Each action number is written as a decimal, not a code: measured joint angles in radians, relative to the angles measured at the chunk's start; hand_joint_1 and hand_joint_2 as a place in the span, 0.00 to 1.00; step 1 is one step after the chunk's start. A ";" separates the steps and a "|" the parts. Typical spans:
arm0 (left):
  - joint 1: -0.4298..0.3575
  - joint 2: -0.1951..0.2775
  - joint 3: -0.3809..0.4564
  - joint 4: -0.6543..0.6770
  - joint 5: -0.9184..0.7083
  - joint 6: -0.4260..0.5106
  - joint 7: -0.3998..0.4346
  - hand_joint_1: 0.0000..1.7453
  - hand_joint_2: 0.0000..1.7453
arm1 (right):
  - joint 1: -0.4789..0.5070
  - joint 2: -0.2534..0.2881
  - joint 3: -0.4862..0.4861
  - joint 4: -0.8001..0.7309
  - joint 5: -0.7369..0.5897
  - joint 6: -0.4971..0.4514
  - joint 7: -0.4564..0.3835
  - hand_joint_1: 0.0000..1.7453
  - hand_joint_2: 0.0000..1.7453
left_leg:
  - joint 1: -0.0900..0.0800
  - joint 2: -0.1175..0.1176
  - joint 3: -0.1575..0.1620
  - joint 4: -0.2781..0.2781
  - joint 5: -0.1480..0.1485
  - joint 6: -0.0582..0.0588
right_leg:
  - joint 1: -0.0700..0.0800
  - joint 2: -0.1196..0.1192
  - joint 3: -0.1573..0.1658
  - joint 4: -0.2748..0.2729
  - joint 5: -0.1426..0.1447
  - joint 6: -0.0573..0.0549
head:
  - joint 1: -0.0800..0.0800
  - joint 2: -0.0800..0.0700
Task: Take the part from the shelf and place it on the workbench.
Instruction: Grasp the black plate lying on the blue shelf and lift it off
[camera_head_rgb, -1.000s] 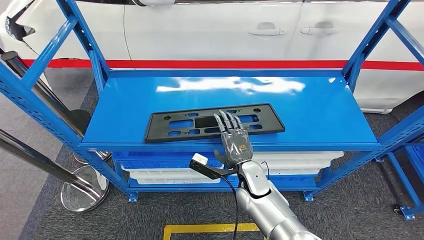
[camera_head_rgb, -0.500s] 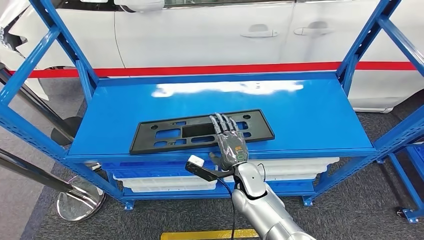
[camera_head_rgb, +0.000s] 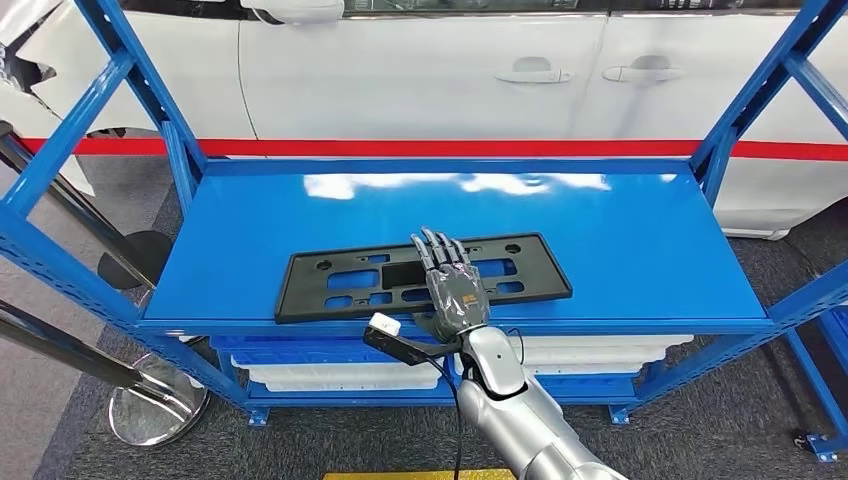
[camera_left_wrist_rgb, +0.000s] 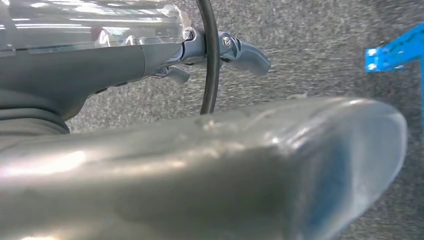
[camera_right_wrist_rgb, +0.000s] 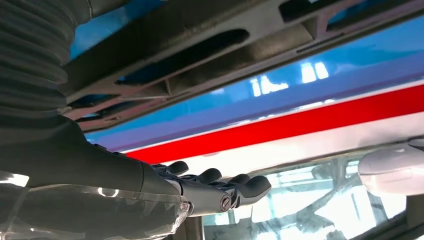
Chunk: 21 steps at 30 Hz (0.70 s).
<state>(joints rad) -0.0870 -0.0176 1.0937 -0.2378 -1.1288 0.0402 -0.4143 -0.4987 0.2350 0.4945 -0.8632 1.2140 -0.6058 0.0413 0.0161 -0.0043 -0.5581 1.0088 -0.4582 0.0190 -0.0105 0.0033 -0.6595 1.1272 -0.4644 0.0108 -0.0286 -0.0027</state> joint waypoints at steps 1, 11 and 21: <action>-0.001 -0.001 0.000 0.000 0.000 0.000 0.000 0.00 0.00 | -0.001 0.001 0.000 0.002 0.000 -0.001 0.000 0.00 1.00 | -0.002 -0.001 0.004 0.003 -0.006 -0.005 | 0.001 0.000 0.024 -0.055 0.021 -0.004 | 0.000 0.000; -0.003 -0.004 0.000 0.000 -0.017 0.019 -0.002 0.00 0.00 | -0.019 0.011 0.001 0.048 0.072 -0.030 0.031 0.84 1.00 | 0.004 0.001 -0.121 0.259 -0.126 -0.051 | 0.002 0.001 0.064 -0.113 0.013 -0.047 | -0.001 0.000; -0.002 -0.003 0.000 0.000 -0.021 0.021 0.000 0.00 0.00 | -0.058 0.005 0.001 0.113 0.101 -0.022 0.048 0.92 1.00 | -0.002 -0.001 -0.032 0.009 0.020 -0.014 | 0.010 0.006 0.078 -0.101 -0.013 -0.015 | -0.001 0.000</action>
<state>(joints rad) -0.0886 -0.0204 1.0936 -0.2377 -1.1494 0.0608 -0.4145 -0.5569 0.2404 0.4955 -0.7503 1.3155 -0.6276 0.0896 0.0140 -0.0054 -0.5897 1.0177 -0.4384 0.0050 -0.0004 0.0096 -0.5820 1.0260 -0.4770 -0.0044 -0.0292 -0.0027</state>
